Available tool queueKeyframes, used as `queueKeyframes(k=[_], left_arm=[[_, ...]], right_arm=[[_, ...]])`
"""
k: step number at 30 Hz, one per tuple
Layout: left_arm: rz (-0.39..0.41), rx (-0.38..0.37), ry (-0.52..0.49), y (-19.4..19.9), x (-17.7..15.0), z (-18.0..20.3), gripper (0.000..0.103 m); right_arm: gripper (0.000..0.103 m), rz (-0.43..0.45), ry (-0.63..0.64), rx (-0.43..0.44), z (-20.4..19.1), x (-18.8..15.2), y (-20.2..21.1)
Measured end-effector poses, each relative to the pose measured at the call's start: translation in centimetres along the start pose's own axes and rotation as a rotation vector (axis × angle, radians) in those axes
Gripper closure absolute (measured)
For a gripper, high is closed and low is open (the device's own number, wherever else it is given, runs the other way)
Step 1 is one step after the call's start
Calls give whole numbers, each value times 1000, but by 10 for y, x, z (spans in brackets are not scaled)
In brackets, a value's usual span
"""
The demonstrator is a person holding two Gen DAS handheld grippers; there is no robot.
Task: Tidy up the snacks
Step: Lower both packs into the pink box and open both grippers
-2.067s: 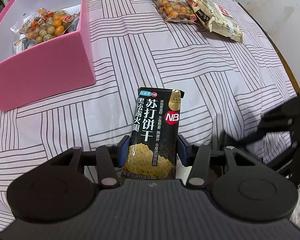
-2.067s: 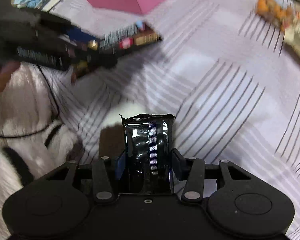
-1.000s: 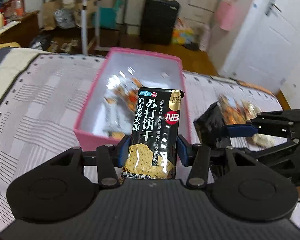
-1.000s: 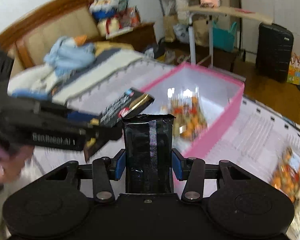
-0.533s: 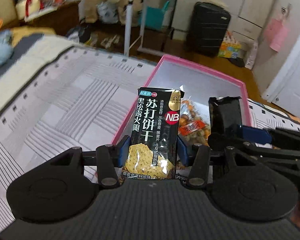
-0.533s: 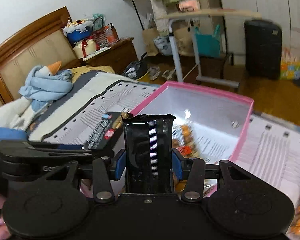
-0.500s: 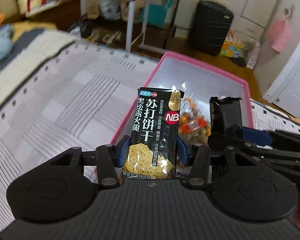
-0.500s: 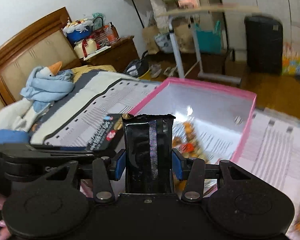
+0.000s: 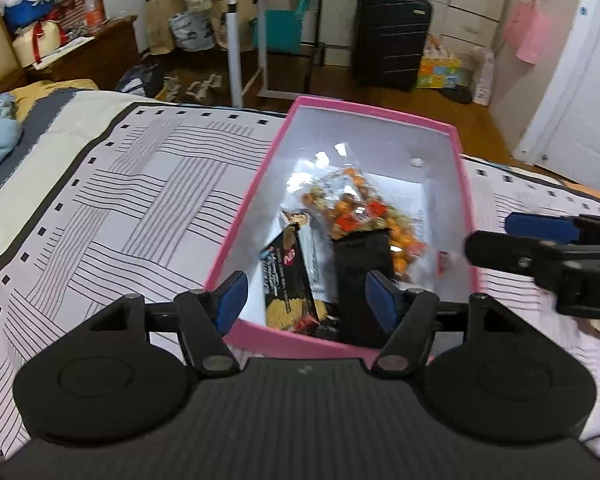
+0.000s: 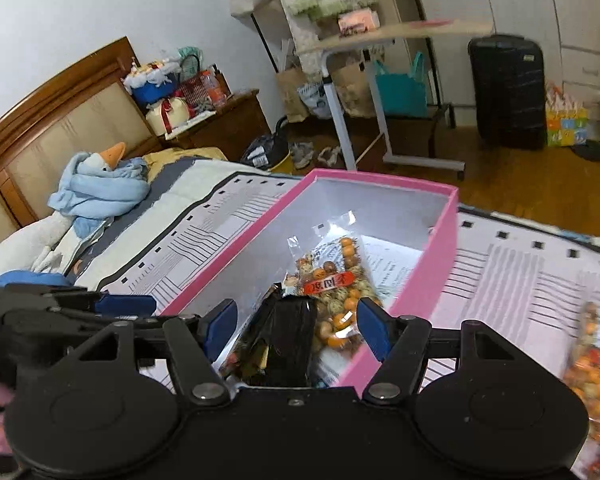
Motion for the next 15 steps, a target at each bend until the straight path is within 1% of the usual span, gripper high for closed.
queueKeyframes(k=[2, 4, 8, 12, 15], left_arm=[[9, -35, -6, 14, -1, 6, 38], [21, -69, -13, 27, -2, 14, 38], [53, -152, -58, 53, -1, 37, 38], [80, -249, -120, 73, 3, 70, 38], [100, -264, -166, 80, 5, 93, 33]], right_arm=[[32, 14, 2, -2, 1, -4, 23], [32, 48, 25, -20, 4, -10, 51], [32, 101, 81, -83, 13, -17, 103], [28, 152, 92, -145, 31, -28, 156], [26, 162, 96, -222, 44, -40, 182]])
Point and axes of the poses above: each gripper's, at about its wrist camera, not at the fingertips, and y roughly against the way its jaws point, z to its right, x to its top, the point moved 5 cm from there along -y, roughly the way its jaws point, and after that the axes turned 5 degrees about -y, right-handed, at the moved point
